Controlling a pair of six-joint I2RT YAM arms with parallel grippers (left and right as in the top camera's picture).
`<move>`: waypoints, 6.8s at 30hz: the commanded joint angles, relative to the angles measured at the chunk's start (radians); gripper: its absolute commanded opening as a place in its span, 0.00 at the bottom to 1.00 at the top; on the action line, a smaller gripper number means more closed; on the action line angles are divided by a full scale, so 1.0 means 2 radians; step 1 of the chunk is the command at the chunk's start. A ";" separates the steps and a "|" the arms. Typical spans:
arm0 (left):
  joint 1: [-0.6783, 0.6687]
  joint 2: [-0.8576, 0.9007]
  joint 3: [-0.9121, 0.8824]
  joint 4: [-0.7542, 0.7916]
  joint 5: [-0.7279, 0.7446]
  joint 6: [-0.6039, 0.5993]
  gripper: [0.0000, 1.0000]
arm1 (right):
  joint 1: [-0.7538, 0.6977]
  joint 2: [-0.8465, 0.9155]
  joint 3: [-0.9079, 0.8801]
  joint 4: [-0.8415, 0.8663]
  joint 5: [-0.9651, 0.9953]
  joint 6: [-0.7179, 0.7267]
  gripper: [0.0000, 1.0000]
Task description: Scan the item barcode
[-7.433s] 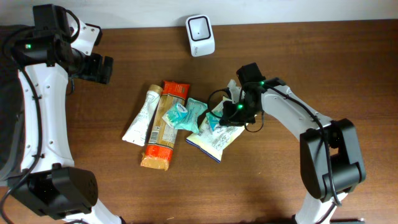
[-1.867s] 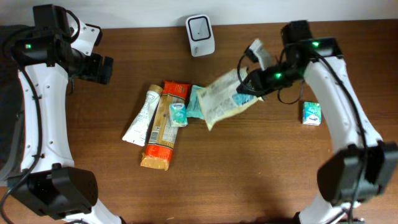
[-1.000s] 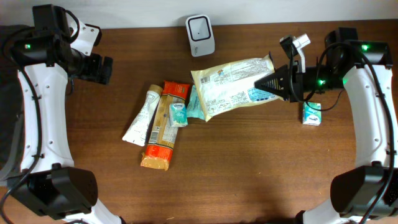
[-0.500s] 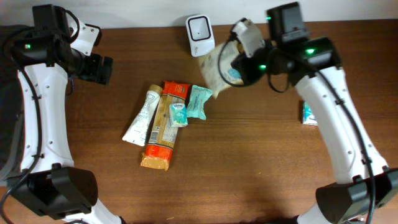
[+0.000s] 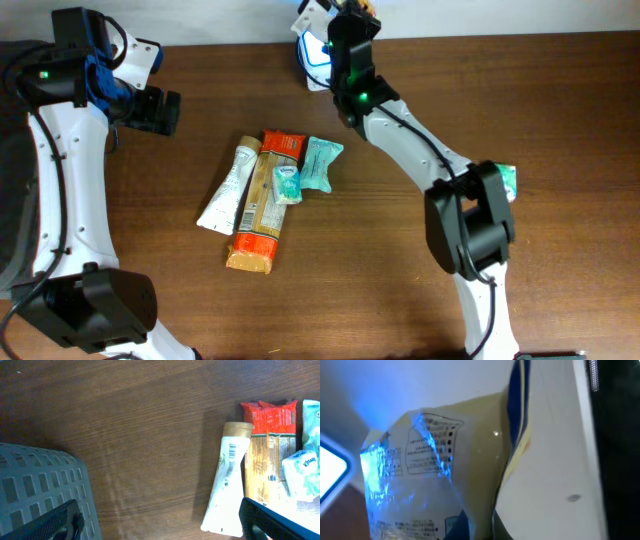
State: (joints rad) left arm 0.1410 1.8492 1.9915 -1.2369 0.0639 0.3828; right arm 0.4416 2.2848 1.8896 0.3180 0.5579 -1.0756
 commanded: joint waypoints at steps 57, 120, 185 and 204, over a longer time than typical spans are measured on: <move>0.003 -0.008 0.003 0.000 0.005 0.008 0.99 | -0.401 -0.150 -0.047 -0.779 -0.330 0.566 0.04; 0.003 -0.008 0.003 0.000 0.005 0.008 0.99 | 0.015 -0.075 -0.289 -0.266 -0.438 0.857 0.31; 0.006 -0.008 0.003 0.000 0.005 0.008 0.99 | -0.038 -0.131 -0.146 -0.777 -0.186 0.739 0.28; 0.005 -0.008 0.003 0.000 0.005 0.008 0.99 | -0.039 -0.131 -0.282 -0.634 -0.258 0.698 0.04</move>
State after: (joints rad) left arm 0.1436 1.8492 1.9915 -1.2373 0.0639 0.3828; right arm 0.3641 2.0228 1.3914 -0.9897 0.1345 0.4076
